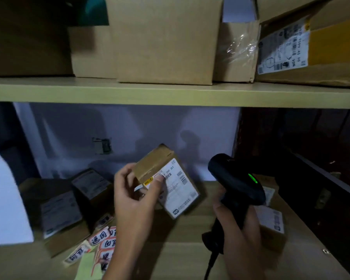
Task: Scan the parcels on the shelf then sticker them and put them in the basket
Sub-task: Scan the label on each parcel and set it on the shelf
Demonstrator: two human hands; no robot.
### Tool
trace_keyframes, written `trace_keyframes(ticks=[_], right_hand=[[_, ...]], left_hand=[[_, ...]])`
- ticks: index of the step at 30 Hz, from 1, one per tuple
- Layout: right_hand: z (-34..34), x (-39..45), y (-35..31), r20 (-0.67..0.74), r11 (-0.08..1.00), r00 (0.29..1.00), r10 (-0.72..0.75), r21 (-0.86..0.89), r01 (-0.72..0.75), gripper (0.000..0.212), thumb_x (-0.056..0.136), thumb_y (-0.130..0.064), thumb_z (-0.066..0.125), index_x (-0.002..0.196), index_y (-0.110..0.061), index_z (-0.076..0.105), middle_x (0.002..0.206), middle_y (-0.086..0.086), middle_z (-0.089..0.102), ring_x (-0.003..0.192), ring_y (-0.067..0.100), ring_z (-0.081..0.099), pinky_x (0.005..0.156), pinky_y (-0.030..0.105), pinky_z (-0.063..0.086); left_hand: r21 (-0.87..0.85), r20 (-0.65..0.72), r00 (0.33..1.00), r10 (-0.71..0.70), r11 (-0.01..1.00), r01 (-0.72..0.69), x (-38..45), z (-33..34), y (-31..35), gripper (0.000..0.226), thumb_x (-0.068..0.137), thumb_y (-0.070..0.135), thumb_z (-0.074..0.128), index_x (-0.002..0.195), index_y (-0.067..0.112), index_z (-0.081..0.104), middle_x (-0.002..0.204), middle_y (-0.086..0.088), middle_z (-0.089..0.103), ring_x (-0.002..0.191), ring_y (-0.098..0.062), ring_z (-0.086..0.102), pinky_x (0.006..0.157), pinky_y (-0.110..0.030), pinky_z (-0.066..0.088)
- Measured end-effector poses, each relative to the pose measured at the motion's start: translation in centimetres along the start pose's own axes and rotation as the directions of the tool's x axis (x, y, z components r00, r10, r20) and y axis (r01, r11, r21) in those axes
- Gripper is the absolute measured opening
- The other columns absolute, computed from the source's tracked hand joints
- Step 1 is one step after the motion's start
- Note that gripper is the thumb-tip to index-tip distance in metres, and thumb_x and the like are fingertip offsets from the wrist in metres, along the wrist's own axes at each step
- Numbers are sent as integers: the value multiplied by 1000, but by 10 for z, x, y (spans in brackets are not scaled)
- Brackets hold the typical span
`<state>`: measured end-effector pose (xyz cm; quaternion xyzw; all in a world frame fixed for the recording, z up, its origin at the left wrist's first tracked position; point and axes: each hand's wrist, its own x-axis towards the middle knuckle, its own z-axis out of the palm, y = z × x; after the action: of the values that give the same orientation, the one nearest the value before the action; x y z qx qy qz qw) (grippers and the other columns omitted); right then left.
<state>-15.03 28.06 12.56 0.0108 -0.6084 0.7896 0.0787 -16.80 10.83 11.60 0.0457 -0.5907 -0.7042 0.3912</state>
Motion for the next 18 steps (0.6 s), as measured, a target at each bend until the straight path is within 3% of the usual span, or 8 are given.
trace_keyframes(ticks=[3, 8, 12, 14, 16, 18], right_hand=[[11, -2, 8, 104, 1000, 994, 14, -7, -13, 26, 92, -15, 68, 95, -40, 63, 69, -40, 67, 69, -24, 60, 70, 17, 37], [21, -7, 25, 153, 997, 986, 58, -66, -49, 31, 94, -15, 66, 106, -43, 64, 88, -27, 76, 77, -12, 69, 70, 24, 45], [21, -9, 31, 108, 995, 990, 88, -46, -83, 30, 95, -13, 65, 113, -37, 64, 82, -25, 77, 67, -9, 70, 50, 13, 51], [21, -8, 33, 64, 994, 992, 104, -33, -102, 30, 95, -13, 66, 118, -32, 65, 77, -23, 77, 64, -7, 71, 48, 11, 49], [20, -8, 35, 5, 992, 993, 121, -29, -121, 30, 94, -15, 67, 120, -32, 66, 82, -22, 78, 69, -5, 72, 57, 19, 52], [17, -9, 35, -19, 991, 991, 130, -23, -131, 30, 94, -17, 68, 116, -37, 66, 88, -23, 78, 74, -4, 72, 66, 26, 50]], left_hand=[[9, 35, 999, -37, 999, 36, 2, -11, 1, 29, 92, 9, 76, 115, 19, 62, 104, 2, 81, 88, -4, 77, 71, -14, 57], [25, 68, 982, -176, 984, 175, 1, -16, -6, 44, 88, 39, 82, 123, 15, 69, 104, -6, 82, 98, -18, 79, 75, -22, 58], [38, 214, 936, -278, 960, 276, -8, -15, -13, 21, 101, 29, 67, 115, 15, 73, 101, 3, 84, 95, -12, 80, 71, -13, 57], [52, 320, 875, -363, 929, 366, -15, -15, -21, 20, 99, 21, 71, 119, 21, 73, 109, 2, 84, 102, -19, 80, 84, -27, 63], [90, 418, 804, -422, 901, 425, -21, -16, -30, 41, 94, 7, 76, 127, 30, 70, 118, 0, 82, 111, -27, 78, 98, -50, 62], [133, 454, 773, -444, 891, 434, -24, -16, -37, 55, 88, 1, 76, 130, 34, 67, 122, 0, 80, 117, -28, 75, 102, -54, 59]])
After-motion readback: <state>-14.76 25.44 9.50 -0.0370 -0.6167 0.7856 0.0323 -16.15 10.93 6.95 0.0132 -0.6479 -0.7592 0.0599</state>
